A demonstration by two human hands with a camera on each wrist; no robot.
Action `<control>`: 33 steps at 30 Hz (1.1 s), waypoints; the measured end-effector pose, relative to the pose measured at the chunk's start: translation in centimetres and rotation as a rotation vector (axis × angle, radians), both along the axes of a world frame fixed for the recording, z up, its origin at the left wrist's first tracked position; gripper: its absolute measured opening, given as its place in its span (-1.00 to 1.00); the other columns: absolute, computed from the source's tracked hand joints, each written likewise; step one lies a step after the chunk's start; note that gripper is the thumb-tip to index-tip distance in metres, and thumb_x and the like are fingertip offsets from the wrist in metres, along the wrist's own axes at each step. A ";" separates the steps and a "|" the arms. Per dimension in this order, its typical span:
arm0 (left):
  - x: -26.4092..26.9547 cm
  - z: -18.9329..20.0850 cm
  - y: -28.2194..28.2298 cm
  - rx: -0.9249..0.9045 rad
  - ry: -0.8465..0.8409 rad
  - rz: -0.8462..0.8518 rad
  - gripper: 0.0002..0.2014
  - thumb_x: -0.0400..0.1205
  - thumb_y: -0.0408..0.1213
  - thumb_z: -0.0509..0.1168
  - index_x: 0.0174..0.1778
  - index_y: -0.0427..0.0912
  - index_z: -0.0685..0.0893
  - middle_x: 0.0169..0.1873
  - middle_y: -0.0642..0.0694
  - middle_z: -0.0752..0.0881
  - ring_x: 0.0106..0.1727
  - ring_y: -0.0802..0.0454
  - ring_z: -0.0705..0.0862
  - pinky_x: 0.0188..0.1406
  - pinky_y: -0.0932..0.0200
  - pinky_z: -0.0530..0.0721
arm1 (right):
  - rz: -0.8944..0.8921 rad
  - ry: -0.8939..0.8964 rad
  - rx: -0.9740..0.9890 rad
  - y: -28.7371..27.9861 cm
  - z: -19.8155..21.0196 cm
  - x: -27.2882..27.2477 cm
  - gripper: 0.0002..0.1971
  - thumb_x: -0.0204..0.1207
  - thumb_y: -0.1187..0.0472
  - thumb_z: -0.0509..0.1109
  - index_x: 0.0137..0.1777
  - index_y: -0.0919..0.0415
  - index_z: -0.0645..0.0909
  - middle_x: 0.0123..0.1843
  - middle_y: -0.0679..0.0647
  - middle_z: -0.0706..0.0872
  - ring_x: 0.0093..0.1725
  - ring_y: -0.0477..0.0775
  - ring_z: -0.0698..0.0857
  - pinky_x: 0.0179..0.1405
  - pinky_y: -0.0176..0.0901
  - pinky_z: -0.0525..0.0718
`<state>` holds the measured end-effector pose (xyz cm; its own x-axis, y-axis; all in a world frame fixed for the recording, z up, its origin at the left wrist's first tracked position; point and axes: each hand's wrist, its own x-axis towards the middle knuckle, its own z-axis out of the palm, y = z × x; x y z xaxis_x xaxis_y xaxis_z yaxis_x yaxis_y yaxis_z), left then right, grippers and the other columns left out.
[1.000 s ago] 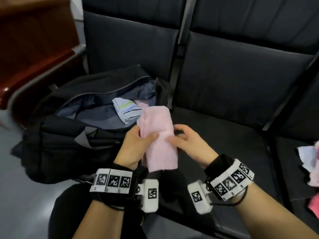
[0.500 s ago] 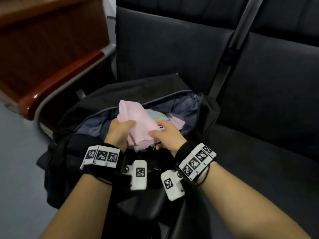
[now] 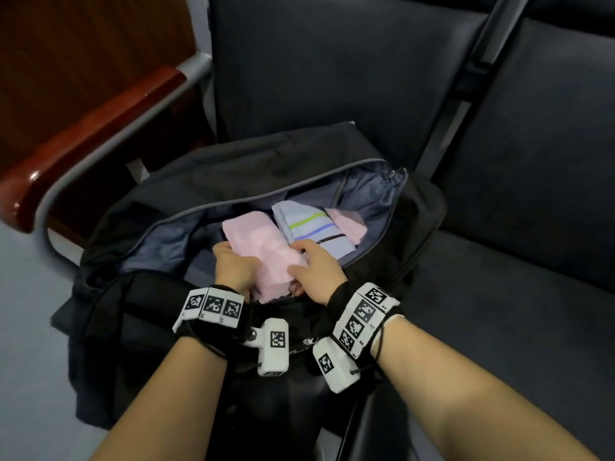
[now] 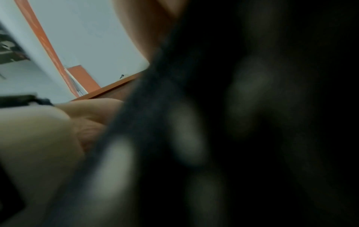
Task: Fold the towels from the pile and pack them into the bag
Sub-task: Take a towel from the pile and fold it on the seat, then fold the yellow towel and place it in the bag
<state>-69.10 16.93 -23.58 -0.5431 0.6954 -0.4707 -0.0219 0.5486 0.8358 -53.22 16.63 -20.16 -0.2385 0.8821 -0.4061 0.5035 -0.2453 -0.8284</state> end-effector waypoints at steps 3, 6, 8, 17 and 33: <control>0.2 0.3 0.4 0.095 0.035 -0.013 -0.51 0.54 -0.60 0.36 0.36 -0.24 0.43 0.13 -0.26 0.63 0.06 -0.12 0.64 0.07 0.00 0.67 | 0.017 -0.022 0.005 -0.3 0.3 0.4 -0.56 0.60 0.38 0.32 0.48 0.24 0.46 0.25 0.27 0.71 0.08 0.36 0.78 0.26 0.23 0.69; 0.3 1.2 0.6 0.062 0.050 -0.155 -0.52 0.58 -0.56 0.32 0.46 -0.39 0.55 0.28 -0.29 0.69 0.25 -0.21 0.69 0.34 -0.15 0.67 | 0.125 -0.129 0.022 -1.2 1.2 0.9 -0.48 0.63 0.26 0.32 0.59 0.26 0.42 0.47 0.25 0.61 0.40 0.29 0.62 0.53 -0.01 0.46; 0.7 2.3 0.0 0.035 0.028 -0.205 -0.46 0.56 -0.48 0.34 0.52 -0.37 0.51 0.37 -0.36 0.65 0.36 -0.31 0.65 0.40 -0.24 0.63 | 0.156 -0.182 0.081 -2.1 2.3 1.6 -0.48 0.63 0.19 0.34 0.59 0.23 0.43 0.51 0.18 0.58 0.46 0.19 0.55 0.39 -0.26 0.38; 8.6 10.8 -5.3 0.334 0.356 -0.356 -0.69 0.54 -0.54 0.28 0.13 -0.19 0.74 0.11 -0.12 0.72 0.24 -0.14 0.67 0.30 0.14 0.55 | -0.233 0.093 0.407 -9.3 9.0 13.0 -0.76 0.53 0.45 0.40 0.12 0.20 0.75 -0.02 0.09 0.80 -0.12 0.10 0.75 -0.01 0.04 0.81; 54.7 13.5 -18.2 0.490 0.262 -1.116 -0.78 0.59 -0.44 0.36 -0.13 0.03 0.76 -0.08 0.11 0.77 -0.02 0.23 0.71 -0.04 0.44 0.53 | -0.790 -0.315 0.475 -30.3 9.4 56.9 -0.72 0.48 0.32 0.38 0.14 0.05 0.72 -0.22 -0.16 0.70 -0.25 -0.17 0.66 -0.09 -0.22 0.62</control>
